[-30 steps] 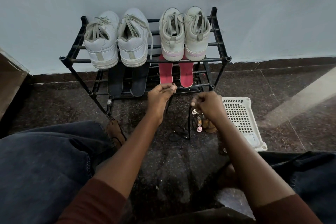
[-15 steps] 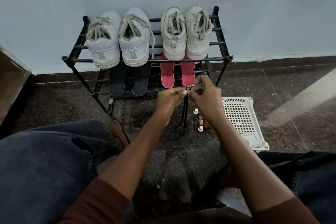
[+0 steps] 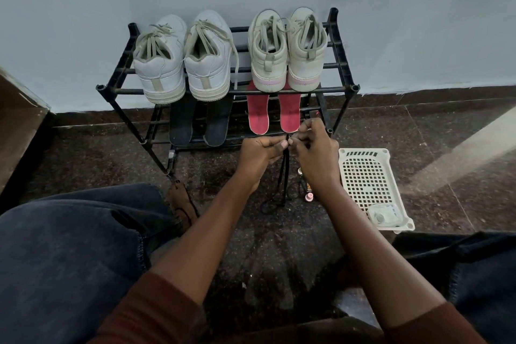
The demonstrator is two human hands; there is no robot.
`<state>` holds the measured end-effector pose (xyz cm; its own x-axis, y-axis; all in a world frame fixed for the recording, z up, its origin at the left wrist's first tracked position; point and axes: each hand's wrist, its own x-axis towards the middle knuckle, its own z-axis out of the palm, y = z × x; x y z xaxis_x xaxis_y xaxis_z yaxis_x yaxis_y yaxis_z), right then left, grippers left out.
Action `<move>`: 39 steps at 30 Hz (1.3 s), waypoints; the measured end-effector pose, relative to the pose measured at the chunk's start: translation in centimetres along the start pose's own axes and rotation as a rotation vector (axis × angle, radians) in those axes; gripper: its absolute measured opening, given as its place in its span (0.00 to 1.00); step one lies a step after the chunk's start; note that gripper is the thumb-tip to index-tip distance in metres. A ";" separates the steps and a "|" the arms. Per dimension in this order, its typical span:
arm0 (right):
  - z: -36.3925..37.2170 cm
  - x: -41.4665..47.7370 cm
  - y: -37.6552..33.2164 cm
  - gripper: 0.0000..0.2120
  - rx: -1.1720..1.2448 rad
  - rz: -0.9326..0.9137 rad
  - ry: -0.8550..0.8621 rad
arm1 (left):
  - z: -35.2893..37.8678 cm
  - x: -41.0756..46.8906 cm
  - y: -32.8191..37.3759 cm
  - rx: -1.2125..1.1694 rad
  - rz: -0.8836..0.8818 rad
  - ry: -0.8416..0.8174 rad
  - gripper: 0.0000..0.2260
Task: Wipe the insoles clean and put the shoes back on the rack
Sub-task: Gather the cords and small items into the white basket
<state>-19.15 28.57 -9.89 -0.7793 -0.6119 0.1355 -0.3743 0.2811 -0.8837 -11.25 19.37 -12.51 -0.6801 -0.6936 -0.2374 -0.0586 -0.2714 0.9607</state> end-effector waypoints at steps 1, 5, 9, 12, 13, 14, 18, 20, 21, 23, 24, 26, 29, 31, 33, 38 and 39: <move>0.0 0.0 0.0 0.11 0.013 0.010 0.006 | 0.0 0.0 0.0 0.003 0.006 0.004 0.11; 0.0 0.2 0.0 0.13 0.093 0.063 0.043 | 0.1 0.0 -0.1 -0.002 0.025 -0.001 0.06; -0.1 0.3 -0.1 0.16 0.218 0.110 0.069 | 0.3 -0.1 -0.1 -0.082 0.016 -0.003 0.08; -0.1 0.3 -0.1 0.16 0.261 0.138 0.064 | 0.5 -0.2 -0.1 -0.144 -0.004 -0.020 0.09; -0.1 0.4 0.0 0.15 0.273 0.148 0.060 | 0.5 -0.2 -0.1 -0.152 -0.007 -0.025 0.08; -0.1 0.4 0.0 0.15 0.283 0.158 0.053 | 0.6 -0.1 0.0 -0.162 -0.013 -0.029 0.07; 0.1 0.4 0.1 0.14 0.322 0.183 0.025 | 0.5 0.0 0.1 -0.188 -0.046 -0.025 0.05; 0.1 0.4 0.2 0.13 0.338 0.191 0.020 | 0.5 0.1 0.1 -0.188 -0.060 -0.017 0.05; 0.1 0.4 0.3 0.13 0.345 0.194 0.020 | 0.5 0.1 0.0 -0.182 -0.063 -0.016 0.04; 0.2 0.3 0.5 0.13 0.357 0.206 0.028 | 0.5 0.2 -0.1 -0.170 -0.068 -0.016 0.04; 0.3 0.3 0.5 0.13 0.364 0.216 0.034 | 0.5 0.2 -0.1 -0.163 -0.069 -0.017 0.04; 0.4 0.3 0.8 0.13 0.350 0.223 0.043 | 0.6 0.2 -0.2 -0.143 -0.077 -0.016 0.04; 0.6 0.2 1.1 0.12 0.277 0.196 0.059 | 0.7 0.1 -0.2 -0.103 -0.080 -0.014 0.05; 0.8 0.1 1.2 0.10 0.264 0.187 0.035 | 0.8 0.0 0.0 -0.085 -0.055 -0.006 0.06; 0.9 0.1 1.4 0.06 0.300 0.208 -0.055 | 0.8 0.1 0.3 -0.055 -0.027 0.018 0.07; 1.4 0.0 1.4 0.06 0.547 0.253 -0.264 | 0.4 0.2 0.8 -0.063 -0.022 0.070 0.11; 1.5 -0.1 1.4 0.07 0.560 0.252 -0.278 | 0.4 0.1 1.0 -0.083 -0.021 0.066 0.09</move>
<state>-18.86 27.92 -11.79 -0.6225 -0.7662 -0.1594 0.1776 0.0601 -0.9823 -11.68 19.26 -11.53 -0.6292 -0.7291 -0.2694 -0.0101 -0.3389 0.9408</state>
